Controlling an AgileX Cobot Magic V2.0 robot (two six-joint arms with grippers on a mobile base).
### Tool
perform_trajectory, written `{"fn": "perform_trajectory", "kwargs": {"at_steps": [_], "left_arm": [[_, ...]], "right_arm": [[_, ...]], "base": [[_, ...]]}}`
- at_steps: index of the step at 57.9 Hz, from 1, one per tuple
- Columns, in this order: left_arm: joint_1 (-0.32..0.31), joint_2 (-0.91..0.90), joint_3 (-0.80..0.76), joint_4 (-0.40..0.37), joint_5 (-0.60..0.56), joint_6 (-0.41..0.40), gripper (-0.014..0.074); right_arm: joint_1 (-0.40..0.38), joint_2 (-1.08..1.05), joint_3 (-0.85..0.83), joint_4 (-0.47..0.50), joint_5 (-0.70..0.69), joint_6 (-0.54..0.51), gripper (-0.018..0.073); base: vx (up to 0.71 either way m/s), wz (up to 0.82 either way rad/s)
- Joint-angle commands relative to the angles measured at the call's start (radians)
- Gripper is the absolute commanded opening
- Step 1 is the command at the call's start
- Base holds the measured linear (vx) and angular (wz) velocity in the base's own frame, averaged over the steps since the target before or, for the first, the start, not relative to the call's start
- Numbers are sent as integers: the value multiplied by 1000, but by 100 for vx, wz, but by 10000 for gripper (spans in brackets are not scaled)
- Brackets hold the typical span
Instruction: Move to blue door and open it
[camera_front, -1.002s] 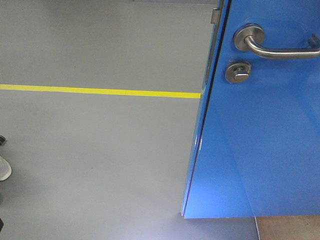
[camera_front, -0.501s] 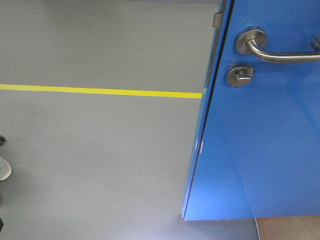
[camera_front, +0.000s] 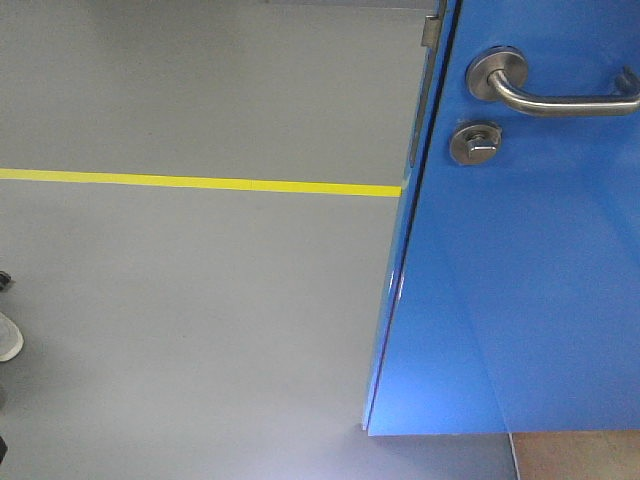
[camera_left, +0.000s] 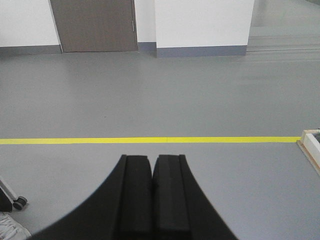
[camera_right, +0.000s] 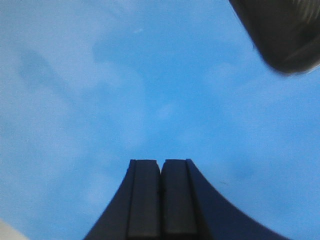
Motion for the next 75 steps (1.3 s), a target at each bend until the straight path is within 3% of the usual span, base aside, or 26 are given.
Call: {"fn": "perform_trajectory", "kwargs": {"at_steps": [1,9,20,27,47,56,63,75], "left_arm": [[-6,-13,-26,-2,-85,-7,73],[-6,-13,-26,-2,-85,-7,73],[-6,-13,-26,-2,-85,-7,73],[-6,-13,-26,-2,-85,-7,73],[-6,-13,-26,-2,-85,-7,73],[-6,-13,-26,-2,-85,-7,73],[-6,-13,-26,-2,-85,-7,73],[-6,-13,-26,-2,-85,-7,73]], "right_arm": [[3,-94,-32,-154,-34,-19,12],[2,-216,-28,-353,-8,-20,12],[2,-354,-19,-507,42,-20,12],[2,-466,88,-567,-21,-16,12],[2,-873,728,-580,-233,-3,12],[3,-1054,990,-590,-241,106,12],[17,-1126,1084,-589,-223,232,12],[183,-1123,1100,-643,-211,212,12]], "base": [[0,0],[0,0],[0,0],[0,0],[0,0],[0,0],[0,0],[0,0]]}}
